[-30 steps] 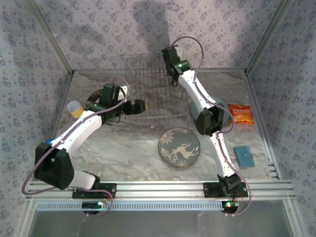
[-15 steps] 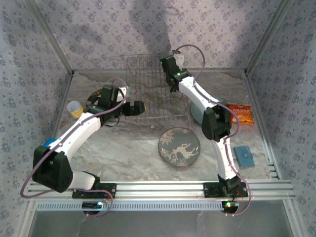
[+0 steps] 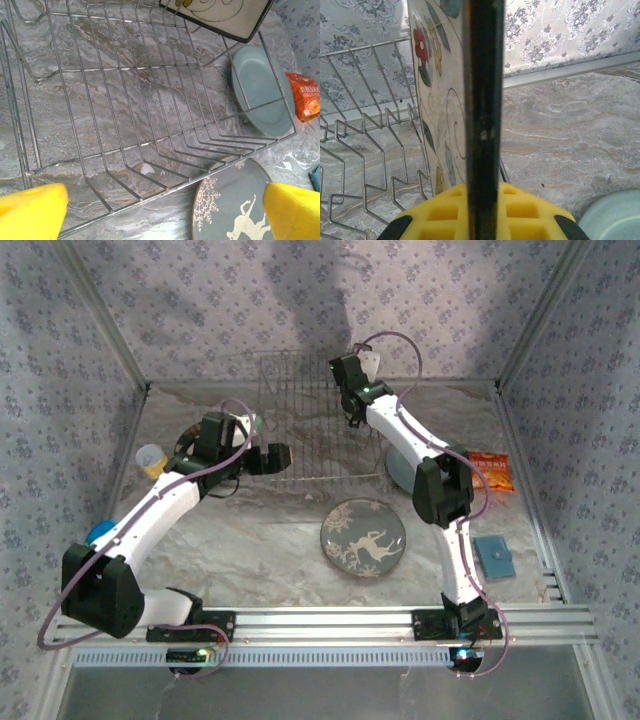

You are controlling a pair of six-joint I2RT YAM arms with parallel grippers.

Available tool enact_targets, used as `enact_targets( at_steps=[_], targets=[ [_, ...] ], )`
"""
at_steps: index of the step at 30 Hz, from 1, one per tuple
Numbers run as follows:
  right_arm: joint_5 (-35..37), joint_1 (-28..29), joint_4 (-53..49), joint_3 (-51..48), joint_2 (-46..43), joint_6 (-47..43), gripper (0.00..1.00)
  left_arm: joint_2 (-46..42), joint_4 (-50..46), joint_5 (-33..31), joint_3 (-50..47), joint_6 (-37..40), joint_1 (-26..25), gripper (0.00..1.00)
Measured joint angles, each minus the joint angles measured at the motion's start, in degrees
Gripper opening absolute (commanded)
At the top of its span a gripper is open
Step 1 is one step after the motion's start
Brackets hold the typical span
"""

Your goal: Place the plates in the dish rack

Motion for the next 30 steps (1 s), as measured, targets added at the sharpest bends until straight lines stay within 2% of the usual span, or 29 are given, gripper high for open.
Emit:
enact_targets(
  at_steps=[4,12,16,30],
  targets=[
    [-0.63,-0.5,-0.44,-0.76,-0.72,0.2,0.13,0.0,-0.04,0.0,-0.02,0.02,0.07,0.99],
    [-2.25,-1.05,0.04,-3.17,-2.71,2.45,0.22,0.02,0.04,0.04,-0.04,-0.02,0.66,0.99],
    [-2.27,-1.27,0.72,-4.04,-4.42,3.3,0.31,0.0,0.13,0.26,-0.15,-0.37,0.66,0.99],
    [-2.27,-2.03,1.49,-5.38,-6.45,4.44,0.47,0.02,0.09,0.46,-0.63,-0.44,0.66,0.99]
  ],
)
